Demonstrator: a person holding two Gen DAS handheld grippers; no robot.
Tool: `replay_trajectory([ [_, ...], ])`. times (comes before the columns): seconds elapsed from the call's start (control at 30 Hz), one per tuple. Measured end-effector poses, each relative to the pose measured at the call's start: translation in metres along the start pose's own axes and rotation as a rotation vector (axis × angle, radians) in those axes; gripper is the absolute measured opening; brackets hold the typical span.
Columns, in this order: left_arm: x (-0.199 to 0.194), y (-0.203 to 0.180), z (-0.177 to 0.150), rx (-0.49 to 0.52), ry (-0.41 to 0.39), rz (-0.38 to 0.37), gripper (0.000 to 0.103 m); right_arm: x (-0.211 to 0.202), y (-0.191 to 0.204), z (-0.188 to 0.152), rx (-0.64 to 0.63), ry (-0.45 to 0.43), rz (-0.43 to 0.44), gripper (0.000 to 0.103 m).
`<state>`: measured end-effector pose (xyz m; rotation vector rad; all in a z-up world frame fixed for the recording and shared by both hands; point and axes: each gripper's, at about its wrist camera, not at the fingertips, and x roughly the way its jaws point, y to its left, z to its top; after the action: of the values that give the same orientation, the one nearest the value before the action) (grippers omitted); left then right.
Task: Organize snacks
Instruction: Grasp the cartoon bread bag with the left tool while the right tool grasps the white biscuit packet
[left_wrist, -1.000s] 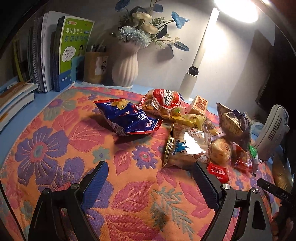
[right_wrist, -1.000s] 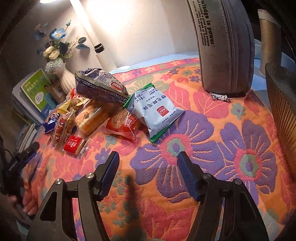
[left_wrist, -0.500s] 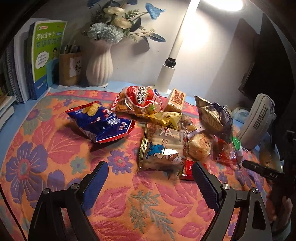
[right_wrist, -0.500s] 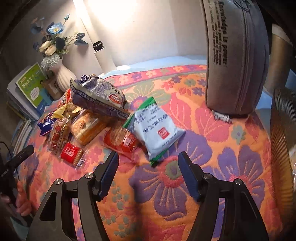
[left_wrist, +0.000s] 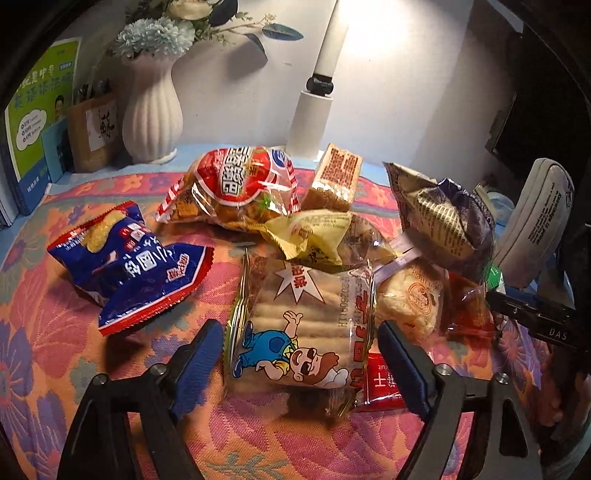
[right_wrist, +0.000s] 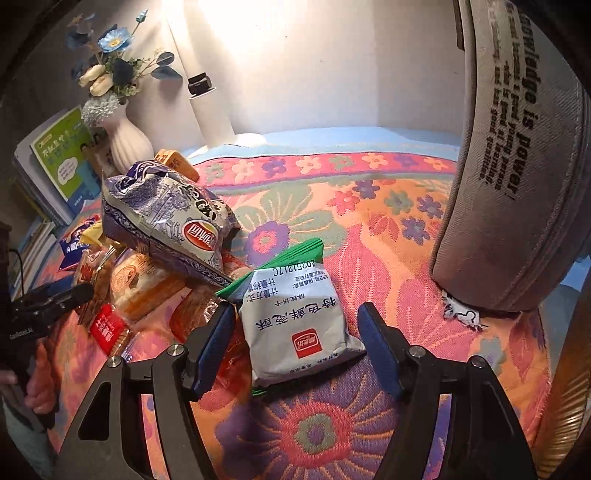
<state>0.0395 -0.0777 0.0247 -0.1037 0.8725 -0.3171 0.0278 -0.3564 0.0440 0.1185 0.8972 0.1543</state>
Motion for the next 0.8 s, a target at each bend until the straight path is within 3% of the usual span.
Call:
replay_trajectory([
  [0.03, 0.002, 0.000, 0.000, 0.001, 0.009, 0.004, 0.075, 0.002, -0.004, 0.000, 0.018, 0.001, 0.013, 0.076],
  [0.27, -0.008, 0.000, -0.003, 0.017, -0.051, 0.026, 0.068, 0.005, -0.015, -0.001, 0.070, 0.007, 0.069, 0.079],
  [0.43, -0.026, 0.009, -0.006, -0.022, -0.125, -0.024, 0.068, 0.007, -0.011, -0.001, 0.053, 0.000, 0.065, 0.080],
  [0.5, -0.027, 0.013, -0.005, -0.040, -0.136, -0.027, 0.068, 0.008, -0.012, 0.000, 0.051, -0.004, 0.067, 0.077],
  [0.6, -0.030, 0.014, -0.006, -0.046, -0.150, -0.028, 0.068, 0.006, -0.012, -0.001, 0.047, -0.010, 0.096, 0.052],
  [0.63, -0.031, 0.014, -0.006, -0.045, -0.152, -0.027, 0.068, 0.007, -0.011, -0.002, 0.048, -0.006, 0.097, 0.049],
  [0.8, -0.029, 0.012, -0.005, -0.039, -0.153, -0.028, 0.068, 0.002, 0.000, -0.009, 0.009, -0.013, 0.009, 0.049],
])
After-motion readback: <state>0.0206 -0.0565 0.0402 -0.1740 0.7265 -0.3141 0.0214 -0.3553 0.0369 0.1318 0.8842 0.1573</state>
